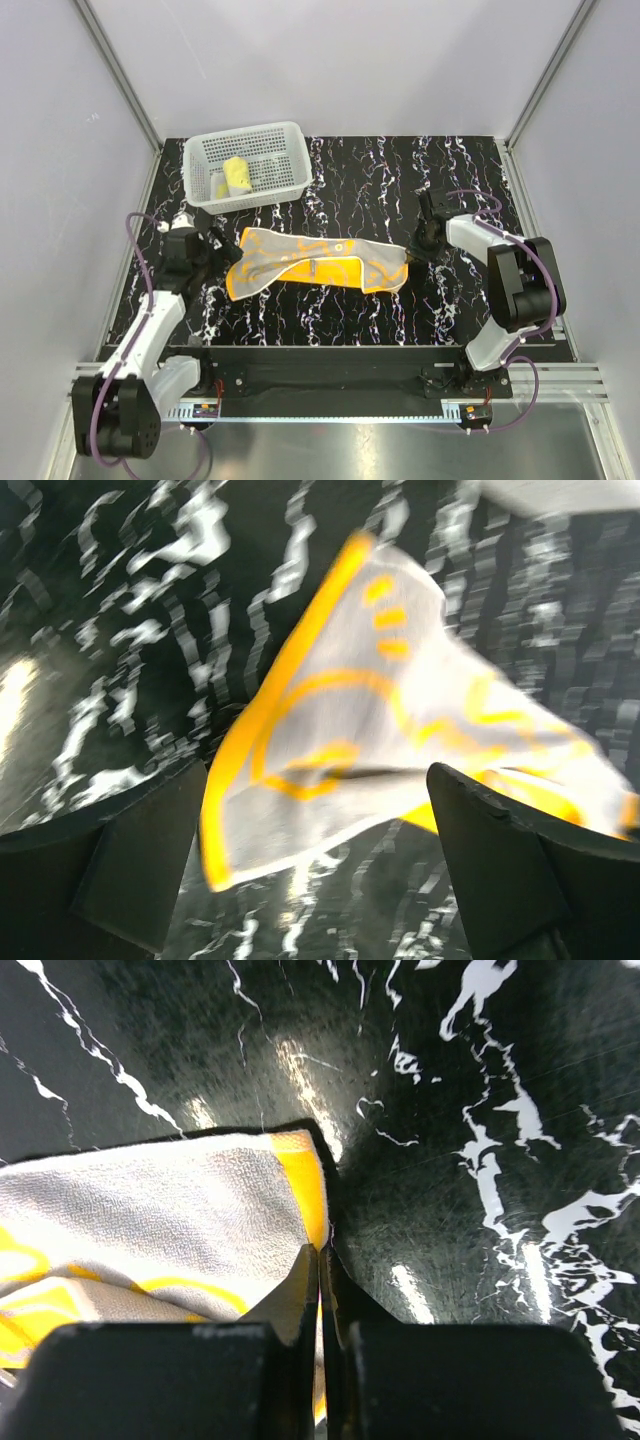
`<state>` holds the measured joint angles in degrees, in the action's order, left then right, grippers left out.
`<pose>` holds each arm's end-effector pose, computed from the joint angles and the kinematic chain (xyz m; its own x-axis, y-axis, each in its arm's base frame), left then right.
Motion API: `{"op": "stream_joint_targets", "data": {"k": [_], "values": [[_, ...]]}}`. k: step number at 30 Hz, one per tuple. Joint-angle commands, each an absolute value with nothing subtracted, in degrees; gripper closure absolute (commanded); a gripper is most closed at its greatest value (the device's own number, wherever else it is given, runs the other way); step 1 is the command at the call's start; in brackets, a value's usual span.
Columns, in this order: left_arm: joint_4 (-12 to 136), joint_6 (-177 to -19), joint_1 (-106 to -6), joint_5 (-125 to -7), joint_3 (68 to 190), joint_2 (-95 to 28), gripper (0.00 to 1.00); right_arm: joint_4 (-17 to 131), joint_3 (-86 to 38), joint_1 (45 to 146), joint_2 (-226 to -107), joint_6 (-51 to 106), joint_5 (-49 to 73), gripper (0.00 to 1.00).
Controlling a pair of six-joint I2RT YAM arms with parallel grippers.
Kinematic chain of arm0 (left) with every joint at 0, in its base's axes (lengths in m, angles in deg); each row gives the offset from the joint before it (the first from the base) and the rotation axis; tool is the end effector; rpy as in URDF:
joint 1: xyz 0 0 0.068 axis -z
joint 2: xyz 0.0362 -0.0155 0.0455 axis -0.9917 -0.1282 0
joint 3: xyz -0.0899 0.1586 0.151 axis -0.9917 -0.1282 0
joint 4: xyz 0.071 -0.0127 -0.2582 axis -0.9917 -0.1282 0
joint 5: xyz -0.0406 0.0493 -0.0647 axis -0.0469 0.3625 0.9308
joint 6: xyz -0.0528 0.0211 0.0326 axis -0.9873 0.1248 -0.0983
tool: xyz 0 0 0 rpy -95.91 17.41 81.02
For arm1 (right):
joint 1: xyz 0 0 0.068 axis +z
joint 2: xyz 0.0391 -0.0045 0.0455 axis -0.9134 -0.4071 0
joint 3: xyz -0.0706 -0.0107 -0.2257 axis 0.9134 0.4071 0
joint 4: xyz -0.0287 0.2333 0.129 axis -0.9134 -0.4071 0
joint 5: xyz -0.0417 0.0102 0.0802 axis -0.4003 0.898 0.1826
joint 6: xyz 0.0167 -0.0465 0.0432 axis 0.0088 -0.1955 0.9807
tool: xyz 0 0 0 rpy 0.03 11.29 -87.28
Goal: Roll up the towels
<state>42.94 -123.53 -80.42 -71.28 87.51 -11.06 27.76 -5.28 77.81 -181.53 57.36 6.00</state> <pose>0.2364 -0.0120 0.1754 -0.5540 -0.5765 -0.6006 -0.3130 0.8127 -0.4914 0.3155 0.0677 0.1073 -0.8638 0.4255 -0.2697 0.3685 0.8988 0.2376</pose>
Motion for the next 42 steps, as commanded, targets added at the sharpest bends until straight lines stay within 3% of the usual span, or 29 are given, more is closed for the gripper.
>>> {"op": "stream_joint_targets", "data": {"k": [1,8,17,19,22,25,31,35,42], "values": [[39.3,-122.6,-79.9,-78.6,88.2,-14.9,0.01,29.4,-4.8,77.6,-182.2,56.6,7.9,1.0],[39.0,-125.1,-79.6,-74.7,87.6,-12.2,0.01,28.1,-8.4,77.6,-183.9,55.6,5.9,0.99],[36.6,-129.1,-76.4,-68.8,81.8,-7.5,0.01,22.8,-24.9,77.6,-191.3,52.2,0.2,0.99],[37.0,-129.5,-76.4,-67.9,79.9,-6.9,0.01,22.3,-26.5,77.5,-192.9,51.0,0.0,0.85],[37.8,-129.9,-76.2,-67.2,78.9,-6.3,0.01,20.3,-28.0,77.5,-193.3,49.8,-2.3,0.37],[38.0,-129.6,-76.1,-67.0,79.4,-6.4,0.01,19.8,-25.1,77.5,-188.8,50.4,-4.6,0.18],[39.1,-129.2,-75.6,-66.0,79.4,-6.8,0.02,18.6,-17.6,77.6,-176.2,53.8,-2.1,0.17],[39.8,-129.2,-75.1,-66.3,78.0,-6.2,0.02,28.3,-5.6,77.8,-168.8,59.2,15.6,0.17],[40.8,-129.0,-74.7,-65.4,76.9,-6.6,0.02,33.7,1.2,81.4,-168.8,64.4,20.2,0.19]]}}
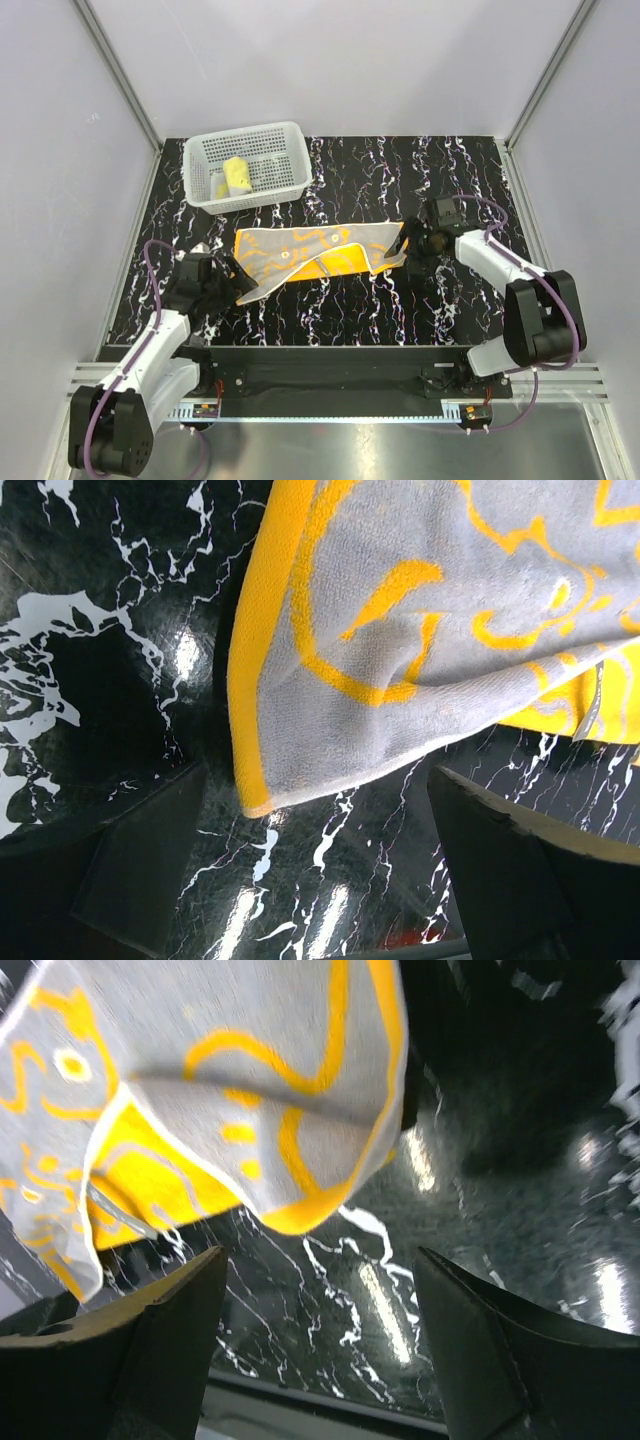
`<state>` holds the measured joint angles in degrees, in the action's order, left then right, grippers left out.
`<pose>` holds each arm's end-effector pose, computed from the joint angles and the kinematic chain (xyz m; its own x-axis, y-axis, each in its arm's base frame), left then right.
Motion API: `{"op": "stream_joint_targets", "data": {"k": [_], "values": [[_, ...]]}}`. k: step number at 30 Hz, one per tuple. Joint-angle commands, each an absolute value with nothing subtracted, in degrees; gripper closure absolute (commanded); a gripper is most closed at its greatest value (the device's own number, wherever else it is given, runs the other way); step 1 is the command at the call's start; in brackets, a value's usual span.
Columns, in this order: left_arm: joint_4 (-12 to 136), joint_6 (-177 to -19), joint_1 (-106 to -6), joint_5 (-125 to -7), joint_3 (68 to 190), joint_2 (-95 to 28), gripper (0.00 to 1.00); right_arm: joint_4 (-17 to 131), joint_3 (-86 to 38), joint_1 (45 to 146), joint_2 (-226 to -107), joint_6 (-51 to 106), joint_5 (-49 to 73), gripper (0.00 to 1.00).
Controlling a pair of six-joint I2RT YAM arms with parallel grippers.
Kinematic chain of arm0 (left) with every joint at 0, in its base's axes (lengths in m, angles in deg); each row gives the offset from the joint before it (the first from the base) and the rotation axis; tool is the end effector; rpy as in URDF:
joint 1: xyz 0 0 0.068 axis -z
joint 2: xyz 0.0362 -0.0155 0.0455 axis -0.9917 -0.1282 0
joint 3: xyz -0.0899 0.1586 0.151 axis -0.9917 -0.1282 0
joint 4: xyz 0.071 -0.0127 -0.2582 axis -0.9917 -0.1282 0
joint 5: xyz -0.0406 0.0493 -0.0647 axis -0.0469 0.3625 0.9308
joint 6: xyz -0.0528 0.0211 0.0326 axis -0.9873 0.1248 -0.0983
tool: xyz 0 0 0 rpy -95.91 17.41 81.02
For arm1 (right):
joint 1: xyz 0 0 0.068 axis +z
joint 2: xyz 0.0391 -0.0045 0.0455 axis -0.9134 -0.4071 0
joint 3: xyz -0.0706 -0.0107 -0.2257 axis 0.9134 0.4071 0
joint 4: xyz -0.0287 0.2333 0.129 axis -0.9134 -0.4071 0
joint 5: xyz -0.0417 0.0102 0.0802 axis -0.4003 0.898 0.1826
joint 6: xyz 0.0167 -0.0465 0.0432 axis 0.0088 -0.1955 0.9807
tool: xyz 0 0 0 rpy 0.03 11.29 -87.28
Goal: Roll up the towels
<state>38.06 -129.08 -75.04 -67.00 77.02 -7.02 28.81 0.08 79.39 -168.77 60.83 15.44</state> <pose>0.1979 -0.0332 0.1195 -0.7086 -0.5789 -0.4035 -0.3578 0.7876 -0.5016 0.2908 0.0797 0.1469 -0.8561 0.4424 -0.2671 0.2969 0.8441 0.4466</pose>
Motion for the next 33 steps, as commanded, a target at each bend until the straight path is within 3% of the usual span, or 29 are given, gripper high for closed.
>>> {"op": "stream_joint_targets", "data": {"k": [1,6,13,16,21,24,28,33], "values": [[40.8,-128.8,-74.6,-65.4,77.0,-6.8,0.02,34.1,1.4,82.0,-169.0,65.2,20.0,0.19],[41.2,-128.6,-74.6,-65.0,77.1,-7.0,0.02,36.1,1.3,84.8,-171.9,67.3,18.5,0.21],[41.3,-128.4,-74.5,-64.6,77.2,-7.0,0.02,37.2,0.0,85.2,-176.4,67.6,16.7,0.33],[41.3,-128.4,-74.5,-64.6,77.1,-7.1,0.02,37.4,-0.6,85.2,-177.1,67.7,16.1,0.41],[41.5,-128.3,-74.5,-64.8,77.1,-7.8,0.02,37.2,-1.9,85.2,-178.5,67.6,16.5,0.67],[41.6,-128.2,-74.5,-64.9,76.9,-7.8,0.02,37.1,-2.0,85.3,-178.6,67.5,16.2,0.77],[41.8,-128.2,-74.5,-65.3,76.7,-8.0,0.02,36.6,-2.1,85.2,-178.5,67.1,16.2,0.96],[41.8,-128.1,-74.5,-65.5,77.0,-8.3,0.02,33.9,-1.8,85.3,-175.0,65.7,16.7,1.0]]}}
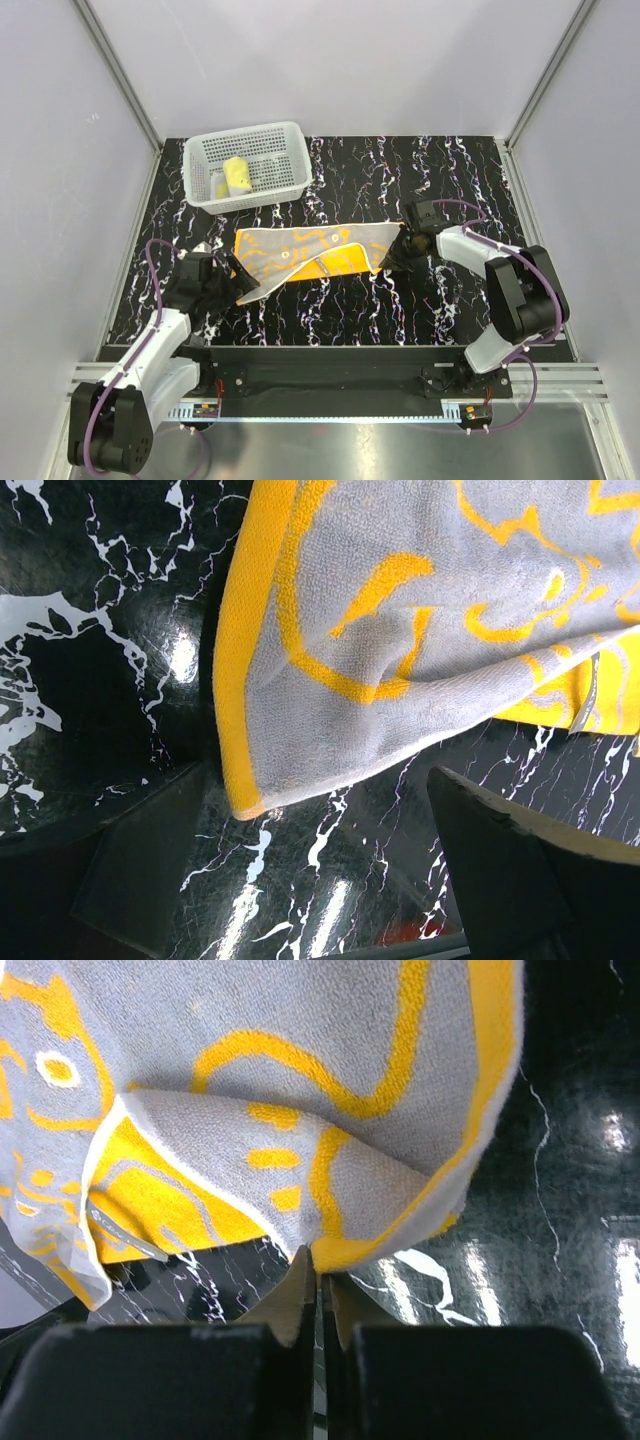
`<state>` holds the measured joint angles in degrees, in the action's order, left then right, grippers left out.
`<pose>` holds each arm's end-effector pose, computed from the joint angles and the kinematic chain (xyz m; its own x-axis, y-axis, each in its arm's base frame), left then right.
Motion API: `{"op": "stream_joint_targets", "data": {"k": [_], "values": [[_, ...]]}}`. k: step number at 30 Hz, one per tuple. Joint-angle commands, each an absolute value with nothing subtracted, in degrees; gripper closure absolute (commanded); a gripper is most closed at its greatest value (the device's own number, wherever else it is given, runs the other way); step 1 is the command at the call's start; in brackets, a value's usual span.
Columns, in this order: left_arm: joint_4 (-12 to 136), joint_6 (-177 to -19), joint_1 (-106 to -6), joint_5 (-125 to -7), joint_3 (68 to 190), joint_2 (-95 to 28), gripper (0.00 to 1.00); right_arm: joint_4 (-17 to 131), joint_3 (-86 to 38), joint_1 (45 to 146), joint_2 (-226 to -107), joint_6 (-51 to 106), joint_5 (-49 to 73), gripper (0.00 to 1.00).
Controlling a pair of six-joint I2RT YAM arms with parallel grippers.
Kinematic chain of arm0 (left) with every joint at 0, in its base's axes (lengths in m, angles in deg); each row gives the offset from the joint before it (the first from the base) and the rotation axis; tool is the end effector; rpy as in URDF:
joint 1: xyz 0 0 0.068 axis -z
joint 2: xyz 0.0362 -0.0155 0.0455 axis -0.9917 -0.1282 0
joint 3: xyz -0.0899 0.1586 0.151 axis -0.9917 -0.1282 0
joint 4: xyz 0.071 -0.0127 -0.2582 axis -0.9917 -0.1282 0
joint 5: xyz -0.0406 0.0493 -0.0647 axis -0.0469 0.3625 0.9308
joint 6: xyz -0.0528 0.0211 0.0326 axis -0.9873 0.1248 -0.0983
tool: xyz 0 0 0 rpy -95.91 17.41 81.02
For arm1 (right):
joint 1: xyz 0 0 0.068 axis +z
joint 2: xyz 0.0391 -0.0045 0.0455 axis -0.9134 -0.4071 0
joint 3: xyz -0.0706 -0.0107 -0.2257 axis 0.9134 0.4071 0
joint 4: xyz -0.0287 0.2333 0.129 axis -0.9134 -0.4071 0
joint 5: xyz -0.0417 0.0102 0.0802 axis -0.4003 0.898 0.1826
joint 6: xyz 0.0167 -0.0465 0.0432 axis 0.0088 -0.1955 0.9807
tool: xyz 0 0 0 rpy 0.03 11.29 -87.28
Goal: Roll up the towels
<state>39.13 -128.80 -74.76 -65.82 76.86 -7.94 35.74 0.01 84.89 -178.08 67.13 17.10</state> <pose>0.1989 -0.0353 0.1173 -0.7215 -0.5684 -0.3953 -0.3413 0.7888 -0.5112 0.2962 0.1136 0.1076 -0.8807 0.4417 -0.1711 0.3220 0.8232 0.4676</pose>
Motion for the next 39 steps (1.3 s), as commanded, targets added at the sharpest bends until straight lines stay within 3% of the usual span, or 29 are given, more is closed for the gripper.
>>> {"op": "stream_joint_targets", "data": {"k": [1,8,11,14,15,18,19,22,30,39], "values": [[41.6,-128.1,-74.5,-65.5,76.9,-8.3,0.02,33.3,-1.5,85.3,-174.0,65.4,16.6,1.0],[41.5,-128.4,-74.5,-65.4,76.7,-7.7,0.05,29.0,5.2,85.3,-164.3,63.6,18.1,1.0],[41.8,-128.4,-74.5,-65.3,76.4,-7.7,0.13,28.1,8.9,85.1,-160.3,63.9,18.3,1.0],[42.5,-128.3,-74.5,-65.2,76.0,-7.9,0.31,26.4,11.1,85.1,-157.3,63.9,18.4,1.0],[42.7,-128.2,-74.5,-64.7,75.9,-8.0,0.46,26.0,11.5,85.1,-156.7,63.9,18.3,1.0],[43.6,-128.1,-74.5,-64.3,75.3,-8.1,0.68,24.9,13.5,85.2,-154.2,64.0,17.7,1.0],[44.1,-128.0,-74.5,-64.2,75.1,-8.0,0.83,24.8,14.5,85.1,-153.8,64.0,17.6,1.0],[44.8,-128.1,-74.5,-63.9,74.8,-8.2,1.0,24.6,16.0,85.1,-152.0,64.3,18.2,1.0],[36.9,-129.7,-77.0,-72.5,78.7,-4.1,1.0,20.6,17.5,84.9,-142.6,64.3,17.8,1.0],[36.2,-129.8,-84.7,-70.0,79.9,-5.1,1.0,13.6,24.4,84.3,-129.3,69.1,19.0,1.0]]}}
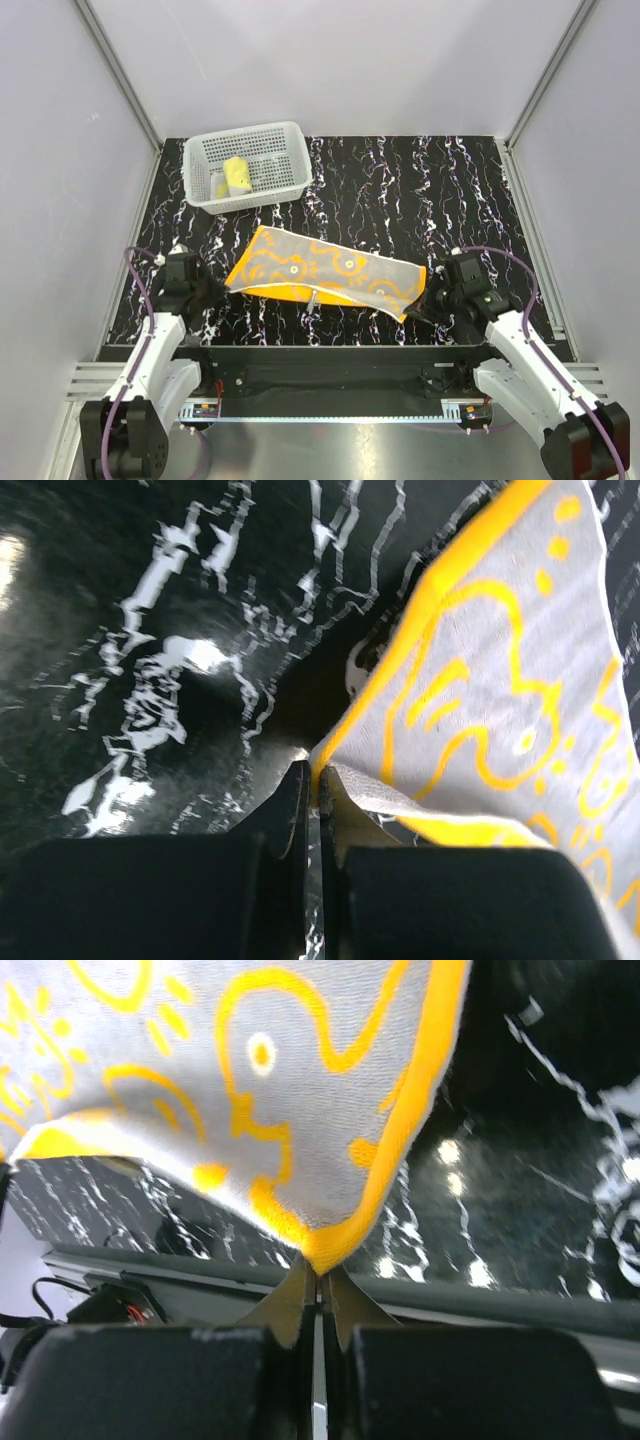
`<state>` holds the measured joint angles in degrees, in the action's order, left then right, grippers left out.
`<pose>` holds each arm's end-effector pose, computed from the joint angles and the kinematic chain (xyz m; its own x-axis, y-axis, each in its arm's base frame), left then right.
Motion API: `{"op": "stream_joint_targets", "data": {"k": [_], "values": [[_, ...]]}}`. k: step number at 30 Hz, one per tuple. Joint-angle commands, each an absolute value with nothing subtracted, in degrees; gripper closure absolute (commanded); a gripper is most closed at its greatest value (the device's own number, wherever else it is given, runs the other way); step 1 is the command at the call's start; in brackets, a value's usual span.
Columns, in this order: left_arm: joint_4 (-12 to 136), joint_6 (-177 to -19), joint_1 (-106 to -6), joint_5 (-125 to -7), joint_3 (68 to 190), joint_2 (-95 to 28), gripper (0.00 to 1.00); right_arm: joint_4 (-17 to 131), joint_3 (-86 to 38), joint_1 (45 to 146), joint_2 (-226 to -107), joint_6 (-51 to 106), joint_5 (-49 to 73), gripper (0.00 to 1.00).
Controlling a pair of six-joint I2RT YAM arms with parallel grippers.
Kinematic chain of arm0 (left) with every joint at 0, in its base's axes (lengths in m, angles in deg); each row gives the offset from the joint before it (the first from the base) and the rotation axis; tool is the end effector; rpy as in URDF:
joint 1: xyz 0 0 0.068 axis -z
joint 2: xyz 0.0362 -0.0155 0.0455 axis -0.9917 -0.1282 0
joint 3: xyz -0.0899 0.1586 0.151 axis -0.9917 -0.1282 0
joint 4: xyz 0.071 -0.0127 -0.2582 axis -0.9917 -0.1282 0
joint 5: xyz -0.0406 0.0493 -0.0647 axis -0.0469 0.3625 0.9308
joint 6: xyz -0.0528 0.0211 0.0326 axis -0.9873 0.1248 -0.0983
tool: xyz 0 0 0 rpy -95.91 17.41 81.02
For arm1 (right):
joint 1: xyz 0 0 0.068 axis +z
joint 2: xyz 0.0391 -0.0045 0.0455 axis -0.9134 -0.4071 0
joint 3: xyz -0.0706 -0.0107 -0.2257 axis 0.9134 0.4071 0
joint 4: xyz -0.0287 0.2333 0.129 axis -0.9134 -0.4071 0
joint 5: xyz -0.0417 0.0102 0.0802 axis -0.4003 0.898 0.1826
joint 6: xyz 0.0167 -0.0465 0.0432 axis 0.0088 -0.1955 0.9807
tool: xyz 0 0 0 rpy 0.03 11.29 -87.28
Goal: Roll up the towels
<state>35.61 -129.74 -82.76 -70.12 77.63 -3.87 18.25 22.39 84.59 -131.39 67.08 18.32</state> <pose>0.1977 -0.0035 0.1292 -0.5857 -0.6809 -0.4398 -0.4817 0.7287 -0.4867 0.1771 0.0729 0.1576 -0.8615 0.4475 -0.2399 0.2626 0.7970 0.5439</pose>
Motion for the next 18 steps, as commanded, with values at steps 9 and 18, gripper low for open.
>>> {"op": "stream_joint_targets", "data": {"k": [9,18], "values": [[36.9,-129.8,-87.0,-68.8,79.7,-6.3,0.92,9.9,30.5,84.2,-123.5,70.5,21.8,0.91],[36.1,-129.5,-87.0,-67.5,80.8,-5.3,0.01,6.6,22.8,84.2,-124.8,69.7,17.2,0.07]]}}
